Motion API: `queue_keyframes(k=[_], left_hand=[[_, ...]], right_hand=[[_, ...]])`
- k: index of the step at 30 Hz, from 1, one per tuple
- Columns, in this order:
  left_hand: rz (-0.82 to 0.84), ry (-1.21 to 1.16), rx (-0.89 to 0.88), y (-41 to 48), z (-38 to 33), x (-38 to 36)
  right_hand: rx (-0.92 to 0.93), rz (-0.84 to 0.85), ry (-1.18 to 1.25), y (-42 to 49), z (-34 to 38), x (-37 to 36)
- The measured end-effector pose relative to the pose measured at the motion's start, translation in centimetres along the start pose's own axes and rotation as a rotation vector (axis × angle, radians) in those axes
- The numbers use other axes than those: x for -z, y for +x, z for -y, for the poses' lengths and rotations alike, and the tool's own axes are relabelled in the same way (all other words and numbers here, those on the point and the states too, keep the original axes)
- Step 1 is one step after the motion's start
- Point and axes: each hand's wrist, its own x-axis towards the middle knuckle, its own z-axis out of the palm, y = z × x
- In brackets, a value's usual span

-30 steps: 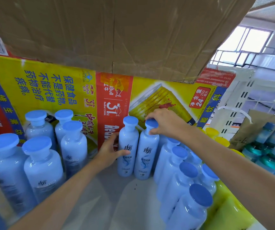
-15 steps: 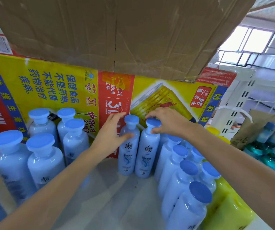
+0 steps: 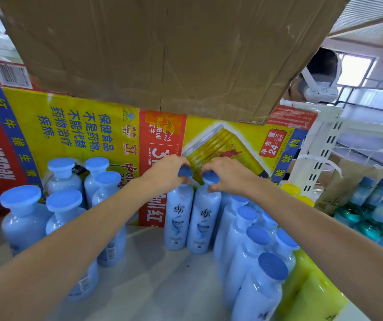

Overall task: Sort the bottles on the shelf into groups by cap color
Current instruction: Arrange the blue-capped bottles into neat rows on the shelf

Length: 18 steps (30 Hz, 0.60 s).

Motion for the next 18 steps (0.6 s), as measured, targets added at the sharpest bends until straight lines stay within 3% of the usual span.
queue_keyframes(k=[18], left_hand=[[-0.160,-0.137,0.052,0.2,0.6,-1.3]], right_hand=[[-0.024,-0.034,-0.036,0.5,-0.6,-0.5]])
